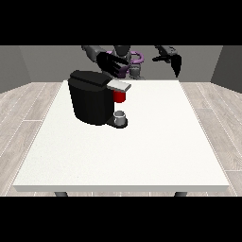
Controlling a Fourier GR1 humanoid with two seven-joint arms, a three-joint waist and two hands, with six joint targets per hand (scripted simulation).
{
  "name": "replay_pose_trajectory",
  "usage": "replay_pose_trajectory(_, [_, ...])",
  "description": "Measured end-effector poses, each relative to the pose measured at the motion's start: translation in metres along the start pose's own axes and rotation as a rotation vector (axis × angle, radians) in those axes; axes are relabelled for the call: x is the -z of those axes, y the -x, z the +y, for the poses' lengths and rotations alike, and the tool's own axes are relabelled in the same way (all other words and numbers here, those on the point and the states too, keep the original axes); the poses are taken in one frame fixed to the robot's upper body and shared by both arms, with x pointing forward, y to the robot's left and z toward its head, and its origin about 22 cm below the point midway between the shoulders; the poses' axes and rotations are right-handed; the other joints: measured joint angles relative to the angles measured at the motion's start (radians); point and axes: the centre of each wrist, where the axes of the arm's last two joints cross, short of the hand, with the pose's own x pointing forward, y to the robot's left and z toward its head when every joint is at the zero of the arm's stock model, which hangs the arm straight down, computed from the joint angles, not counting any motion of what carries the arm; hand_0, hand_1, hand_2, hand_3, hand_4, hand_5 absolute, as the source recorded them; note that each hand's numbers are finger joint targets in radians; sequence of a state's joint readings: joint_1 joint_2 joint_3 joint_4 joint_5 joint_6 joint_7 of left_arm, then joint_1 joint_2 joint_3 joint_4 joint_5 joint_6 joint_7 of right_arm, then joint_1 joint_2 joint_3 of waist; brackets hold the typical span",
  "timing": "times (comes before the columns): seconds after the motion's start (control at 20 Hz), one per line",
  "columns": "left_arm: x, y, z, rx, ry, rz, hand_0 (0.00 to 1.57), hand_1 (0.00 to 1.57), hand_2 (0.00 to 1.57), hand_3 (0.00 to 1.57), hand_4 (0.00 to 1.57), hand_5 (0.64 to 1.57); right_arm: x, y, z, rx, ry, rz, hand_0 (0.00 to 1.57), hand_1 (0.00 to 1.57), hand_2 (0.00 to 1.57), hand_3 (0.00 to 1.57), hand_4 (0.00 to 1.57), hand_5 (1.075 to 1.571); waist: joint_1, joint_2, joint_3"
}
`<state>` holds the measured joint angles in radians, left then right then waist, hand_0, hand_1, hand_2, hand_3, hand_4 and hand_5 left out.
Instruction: Insert the coffee pod into the coffee machine and close the lid
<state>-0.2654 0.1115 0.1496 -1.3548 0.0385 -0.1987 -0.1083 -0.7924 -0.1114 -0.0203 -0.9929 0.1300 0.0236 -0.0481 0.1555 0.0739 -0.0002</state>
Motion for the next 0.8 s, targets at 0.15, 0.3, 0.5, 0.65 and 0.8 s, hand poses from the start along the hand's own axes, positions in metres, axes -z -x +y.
replay_pose_trajectory(0.15, [0.001,-0.001,-0.002,0.002,-0.009,-0.027,0.00,0.00,0.00,0.00,0.17,1.571,0.003,-0.003,0.007,-0.002,-0.018,-0.009,0.00,0.00,0.00,0.00,0.12,1.571,-0.009,-0.004,0.0002])
replay_pose_trajectory(0.3, [-0.004,0.004,-0.012,-0.006,0.002,-0.036,0.00,0.00,0.00,0.00,0.25,1.571,0.001,0.000,0.013,0.014,-0.034,-0.028,0.00,0.00,0.00,0.00,0.07,1.571,-0.016,-0.017,0.0001])
replay_pose_trajectory(0.5, [-0.005,0.009,-0.013,-0.020,-0.010,-0.041,0.00,0.00,0.00,0.00,0.19,1.571,-0.003,-0.003,0.033,0.061,-0.099,-0.075,0.00,0.00,0.00,0.00,0.35,1.571,-0.048,-0.042,0.0001])
replay_pose_trajectory(0.65, [-0.015,0.021,-0.013,-0.030,-0.025,-0.003,0.00,0.00,0.00,0.00,0.19,1.571,-0.022,0.014,0.045,0.138,-0.126,-0.075,0.00,0.00,0.00,0.00,0.29,1.571,-0.072,-0.089,0.0001])
replay_pose_trajectory(0.8, [-0.023,0.027,-0.005,-0.033,-0.051,0.031,0.00,0.00,0.00,0.00,0.19,1.571,-0.046,0.036,0.053,0.220,-0.108,-0.044,0.00,0.00,0.00,0.00,0.16,1.571,-0.096,-0.132,0.0001])
